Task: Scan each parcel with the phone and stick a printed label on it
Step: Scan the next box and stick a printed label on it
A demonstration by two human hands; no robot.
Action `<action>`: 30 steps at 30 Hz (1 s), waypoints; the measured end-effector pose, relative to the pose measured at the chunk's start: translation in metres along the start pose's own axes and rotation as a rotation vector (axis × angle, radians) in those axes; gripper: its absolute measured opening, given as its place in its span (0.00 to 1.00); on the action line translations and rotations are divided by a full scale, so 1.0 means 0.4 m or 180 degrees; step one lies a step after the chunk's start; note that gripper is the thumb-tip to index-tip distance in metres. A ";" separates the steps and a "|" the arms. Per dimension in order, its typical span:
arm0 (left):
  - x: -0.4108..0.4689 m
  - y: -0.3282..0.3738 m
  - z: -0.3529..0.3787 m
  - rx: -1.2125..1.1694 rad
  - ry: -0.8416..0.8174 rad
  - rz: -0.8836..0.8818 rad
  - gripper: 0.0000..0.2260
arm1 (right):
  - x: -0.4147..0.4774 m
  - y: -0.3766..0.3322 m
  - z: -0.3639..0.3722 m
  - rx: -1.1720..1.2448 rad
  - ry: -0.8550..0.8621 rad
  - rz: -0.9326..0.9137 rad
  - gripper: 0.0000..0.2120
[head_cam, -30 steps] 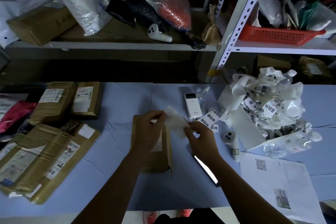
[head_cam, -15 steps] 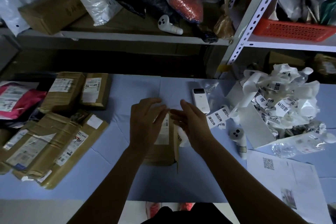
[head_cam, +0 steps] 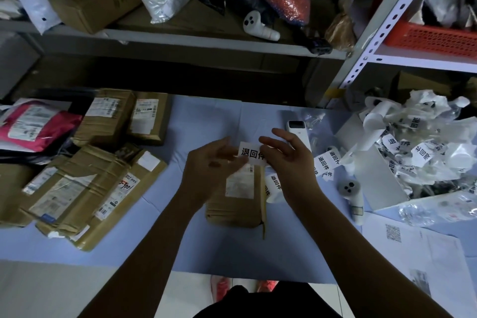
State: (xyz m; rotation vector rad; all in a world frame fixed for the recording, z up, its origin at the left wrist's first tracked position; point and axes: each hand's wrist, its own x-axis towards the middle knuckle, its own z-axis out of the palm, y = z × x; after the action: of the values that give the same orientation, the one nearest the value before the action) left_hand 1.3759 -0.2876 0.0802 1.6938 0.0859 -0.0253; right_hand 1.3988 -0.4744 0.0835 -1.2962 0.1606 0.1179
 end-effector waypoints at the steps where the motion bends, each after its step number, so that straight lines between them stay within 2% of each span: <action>1: 0.005 -0.003 -0.001 -0.0529 -0.0002 -0.0286 0.22 | -0.003 0.001 0.002 -0.0042 -0.0026 -0.0017 0.18; 4: 0.003 -0.011 -0.010 -0.0965 -0.0001 -0.0384 0.07 | -0.016 0.008 0.009 -0.0197 -0.0077 -0.0026 0.18; 6: -0.005 -0.017 -0.014 -0.1048 -0.0005 -0.0235 0.06 | -0.025 0.013 0.012 -0.0318 -0.0060 -0.0008 0.18; 9: -0.015 -0.036 -0.016 -0.0563 0.0224 -0.0065 0.08 | -0.037 0.024 0.022 -0.0579 -0.0006 0.0032 0.19; 13: -0.036 -0.069 -0.012 -0.0124 0.0404 -0.0178 0.09 | -0.061 0.051 0.039 -0.0912 0.0139 0.0207 0.21; 19: -0.061 -0.097 -0.013 -0.0233 0.1057 -0.0216 0.07 | -0.095 0.075 0.044 -0.0188 0.0444 0.0727 0.22; 23: -0.057 -0.067 -0.025 -0.0331 0.0949 0.0104 0.08 | -0.107 0.050 0.056 0.0144 0.0158 0.0599 0.16; 25: -0.050 -0.047 -0.027 -0.0550 0.0827 0.0186 0.11 | -0.107 0.035 0.070 0.0263 0.0249 0.0442 0.13; 30: -0.042 -0.020 -0.029 -0.0747 0.0608 0.0285 0.13 | -0.097 0.004 0.091 0.0193 0.0475 0.0090 0.18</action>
State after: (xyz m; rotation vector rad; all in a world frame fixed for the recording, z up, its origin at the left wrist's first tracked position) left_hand 1.3581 -0.2760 0.0748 1.4603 0.1501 0.2067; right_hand 1.3621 -0.4387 0.0987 -1.2425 0.3080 0.0400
